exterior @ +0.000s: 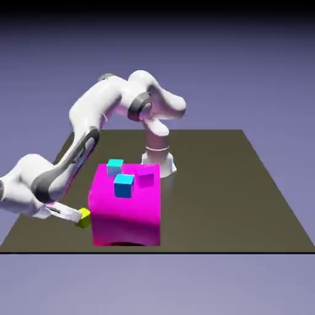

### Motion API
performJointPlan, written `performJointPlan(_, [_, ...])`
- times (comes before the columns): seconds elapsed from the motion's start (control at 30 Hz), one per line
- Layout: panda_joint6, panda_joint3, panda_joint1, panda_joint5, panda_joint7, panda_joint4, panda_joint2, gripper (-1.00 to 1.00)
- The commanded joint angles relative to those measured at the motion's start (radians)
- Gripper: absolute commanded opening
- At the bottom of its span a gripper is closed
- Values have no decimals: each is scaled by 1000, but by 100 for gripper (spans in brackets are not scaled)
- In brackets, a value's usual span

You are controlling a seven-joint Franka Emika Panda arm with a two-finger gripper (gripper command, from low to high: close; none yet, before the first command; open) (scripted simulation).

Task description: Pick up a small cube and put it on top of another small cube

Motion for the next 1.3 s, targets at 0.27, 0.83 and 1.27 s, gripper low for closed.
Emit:
performJointPlan(0.27, [33, -13, 28, -4, 20, -123, 52, 0])
performJointPlan(0.83, [-148, 163, -140, -54, -81, 50, -72, -100])
performJointPlan(1.27, [-312, 426, 140, -388, -77, -98, -452, -100])
